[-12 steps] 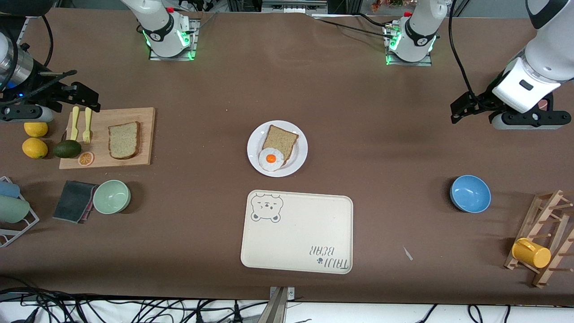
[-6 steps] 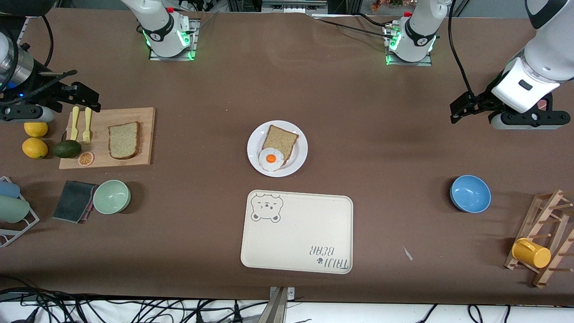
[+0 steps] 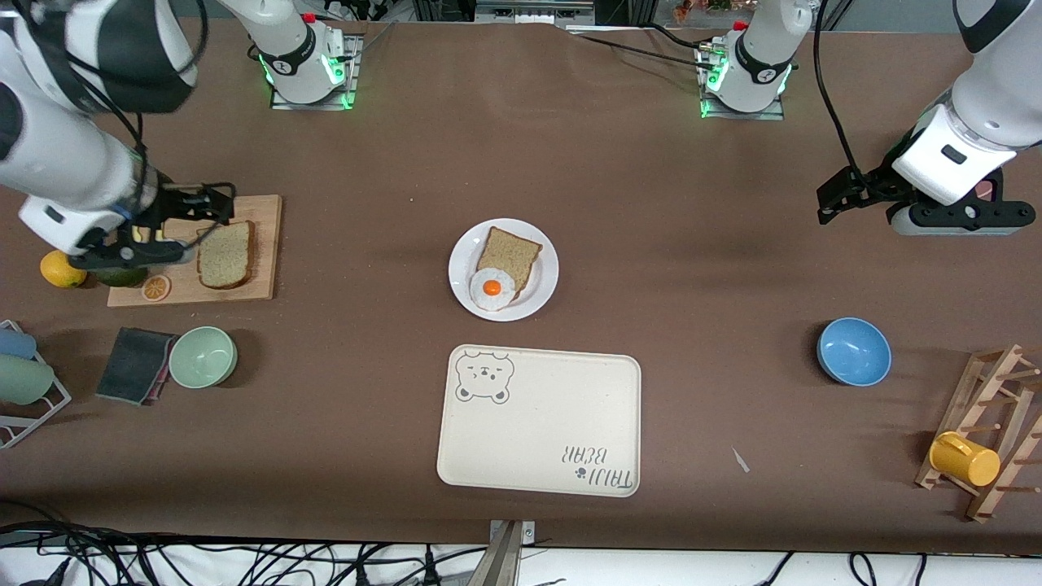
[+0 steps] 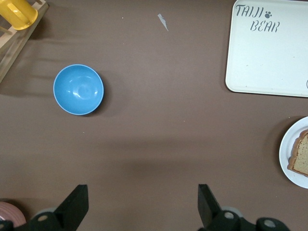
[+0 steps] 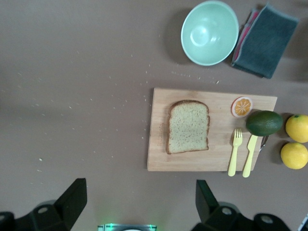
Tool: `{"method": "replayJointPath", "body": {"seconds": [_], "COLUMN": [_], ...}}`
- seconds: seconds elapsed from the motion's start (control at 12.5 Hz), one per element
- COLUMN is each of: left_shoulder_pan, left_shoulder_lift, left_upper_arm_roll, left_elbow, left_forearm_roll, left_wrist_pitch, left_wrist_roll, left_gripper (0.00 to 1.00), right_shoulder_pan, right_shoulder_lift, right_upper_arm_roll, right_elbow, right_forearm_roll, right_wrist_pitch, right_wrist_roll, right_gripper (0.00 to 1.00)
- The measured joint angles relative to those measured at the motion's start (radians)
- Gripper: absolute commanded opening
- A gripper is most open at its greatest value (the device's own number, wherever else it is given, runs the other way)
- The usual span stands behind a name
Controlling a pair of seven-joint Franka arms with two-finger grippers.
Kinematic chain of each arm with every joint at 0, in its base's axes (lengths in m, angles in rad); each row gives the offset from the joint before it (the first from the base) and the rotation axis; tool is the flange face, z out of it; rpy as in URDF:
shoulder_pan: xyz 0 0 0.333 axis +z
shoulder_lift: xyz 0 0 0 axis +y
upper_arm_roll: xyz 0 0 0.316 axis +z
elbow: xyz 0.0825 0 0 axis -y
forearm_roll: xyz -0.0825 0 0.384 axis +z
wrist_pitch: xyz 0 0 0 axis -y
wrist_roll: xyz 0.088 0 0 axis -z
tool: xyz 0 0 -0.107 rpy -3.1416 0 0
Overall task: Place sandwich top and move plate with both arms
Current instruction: 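Reach the right gripper down to the bread slice on the cutting board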
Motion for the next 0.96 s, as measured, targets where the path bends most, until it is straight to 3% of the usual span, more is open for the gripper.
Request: {"method": "replayJointPath", "body": {"seconds": [0.16,0.4,0.56,0.96], "left_shoulder_pan": [0.0,0.0,0.001,0.002], "left_shoulder_lift": [0.0,0.0,0.0,0.001], "left_upper_arm_roll": [0.0,0.0,0.001,0.001], "left_elbow": [0.0,0.0,0.001,0.001], "left_forearm_roll": [0.0,0.0,0.0,0.0], "left_wrist_pitch": [0.0,0.0,0.0,0.0], "left_wrist_roll": [0.0,0.0,0.0,0.0], "left_gripper": [1.0,1.0,1.0,1.0], "right_shoulder_pan": [-0.002,-0.005,-0.01,-0.008], "right_shoulder_lift": [0.027,0.01,0.019,0.126], "right_upper_arm_roll": [-0.013,-0.068,-0.086,-0.097], "right_elbow": [-0.08,-0.31,-0.429,-0.472], "right_forearm_roll": [-0.013,-0.041,-0.087,-0.139], "right_wrist_pitch": [0.09,0.325,0.395,0.451], "right_wrist_roll": [0.001,0.01,0.068,0.201], "right_gripper": [1.0,1.0,1.0,1.0]}}
